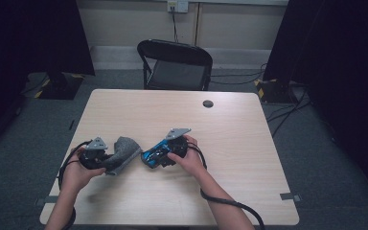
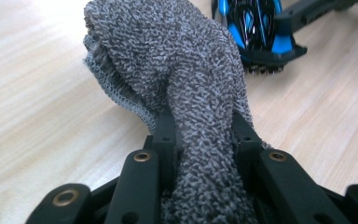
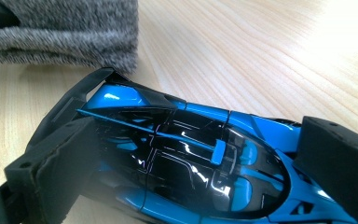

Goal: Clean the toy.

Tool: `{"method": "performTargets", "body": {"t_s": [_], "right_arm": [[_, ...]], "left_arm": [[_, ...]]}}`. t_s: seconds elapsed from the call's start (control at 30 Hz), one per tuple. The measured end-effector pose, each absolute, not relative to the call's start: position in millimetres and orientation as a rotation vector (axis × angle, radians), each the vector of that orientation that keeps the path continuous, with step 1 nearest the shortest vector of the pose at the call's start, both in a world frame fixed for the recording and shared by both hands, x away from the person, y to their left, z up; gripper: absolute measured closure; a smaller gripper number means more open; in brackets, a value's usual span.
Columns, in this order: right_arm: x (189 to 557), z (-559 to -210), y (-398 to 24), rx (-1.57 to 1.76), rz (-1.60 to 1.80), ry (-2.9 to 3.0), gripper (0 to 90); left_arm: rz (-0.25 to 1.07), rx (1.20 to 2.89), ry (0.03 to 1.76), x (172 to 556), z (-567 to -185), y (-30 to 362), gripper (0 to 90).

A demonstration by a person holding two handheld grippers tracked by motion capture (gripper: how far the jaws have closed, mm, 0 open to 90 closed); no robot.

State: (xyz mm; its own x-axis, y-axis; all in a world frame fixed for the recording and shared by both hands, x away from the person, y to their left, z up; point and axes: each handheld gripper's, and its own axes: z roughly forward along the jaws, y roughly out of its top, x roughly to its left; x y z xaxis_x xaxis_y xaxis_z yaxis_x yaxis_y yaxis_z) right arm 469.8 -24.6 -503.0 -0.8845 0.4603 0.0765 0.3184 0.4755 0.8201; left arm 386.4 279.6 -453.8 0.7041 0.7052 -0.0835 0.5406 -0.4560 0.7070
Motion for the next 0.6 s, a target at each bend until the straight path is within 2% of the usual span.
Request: {"method": "performTargets", "body": {"t_s": [0.2, 0.23, 0.3, 0.37, 0.43, 0.47, 0.6], "right_arm": [[468, -503, -25, 0.687, 1.397, 2.550, 2.4], [468, -502, -25, 0.677, 1.410, 2.547, 5.6], [466, -498, -25, 0.659, 1.424, 2.544, 17.2], [465, -494, -25, 0.673, 1.423, 2.547, 12.3], [465, -491, -29, 0.640, 1.414, 2.558, 16.0], [465, -489, -32, 0.635, 1.419, 2.557, 13.3], [465, -481, -49, 0.638, 1.423, 2.554, 15.0]], "left_arm": [[0.309, 2.159, 0.936, 388, -449, 278, 69.7], [0.305, 2.154, 0.940, 388, -449, 278, 69.7], [0.305, 2.156, 0.936, 389, -447, 277, 69.6], [0.309, 2.148, 0.935, 389, -445, 276, 69.5], [0.316, 2.141, 0.929, 389, -442, 274, 69.5], [0.316, 2.141, 0.923, 388, -440, 272, 69.4], [0.320, 2.136, 0.892, 388, -433, 263, 69.3]]}}
